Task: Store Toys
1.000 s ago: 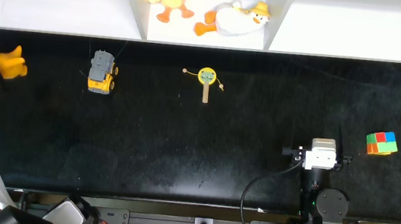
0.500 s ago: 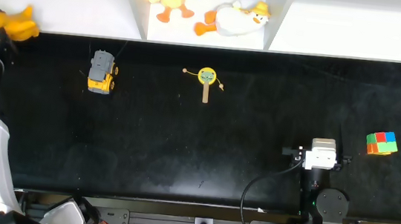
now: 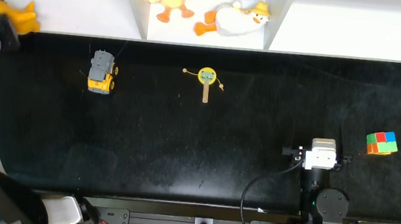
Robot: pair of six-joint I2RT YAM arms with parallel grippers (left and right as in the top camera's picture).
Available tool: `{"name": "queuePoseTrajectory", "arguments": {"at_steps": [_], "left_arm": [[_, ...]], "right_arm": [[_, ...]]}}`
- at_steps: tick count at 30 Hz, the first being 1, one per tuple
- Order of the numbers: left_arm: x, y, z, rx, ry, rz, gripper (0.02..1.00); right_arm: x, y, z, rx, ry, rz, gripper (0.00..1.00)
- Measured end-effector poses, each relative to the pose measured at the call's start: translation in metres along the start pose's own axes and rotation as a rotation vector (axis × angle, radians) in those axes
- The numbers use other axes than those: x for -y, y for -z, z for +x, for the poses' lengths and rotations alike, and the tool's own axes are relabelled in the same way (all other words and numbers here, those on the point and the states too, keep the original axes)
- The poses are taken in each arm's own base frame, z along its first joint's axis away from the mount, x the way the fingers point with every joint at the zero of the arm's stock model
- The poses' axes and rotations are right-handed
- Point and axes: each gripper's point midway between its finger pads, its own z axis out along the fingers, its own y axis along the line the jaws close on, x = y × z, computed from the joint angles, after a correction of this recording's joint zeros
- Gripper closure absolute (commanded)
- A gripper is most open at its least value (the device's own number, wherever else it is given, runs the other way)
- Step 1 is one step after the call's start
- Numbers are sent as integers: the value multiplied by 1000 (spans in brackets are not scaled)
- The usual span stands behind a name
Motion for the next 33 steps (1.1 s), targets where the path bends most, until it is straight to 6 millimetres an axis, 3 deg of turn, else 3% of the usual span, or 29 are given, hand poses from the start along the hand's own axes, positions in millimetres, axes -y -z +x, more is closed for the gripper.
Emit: {"name": "queuePoseTrajectory", "arguments": {"at_steps": [8,19,26,33], "left_arm": [[8,-12,0,-56,-38,-32,945],[-1,-13,-2,-51,-44,-92,943],[-3,-29,1,-59,-44,-94,943],[-4,-31,-7,-31,-45,-98,941]], "right_arm": [[0,0,0,0,0,0,5],[0,0,0,0,-1,0,7],[0,0,0,0,0,0,5],[0,0,0,0,0,0,5]]}}
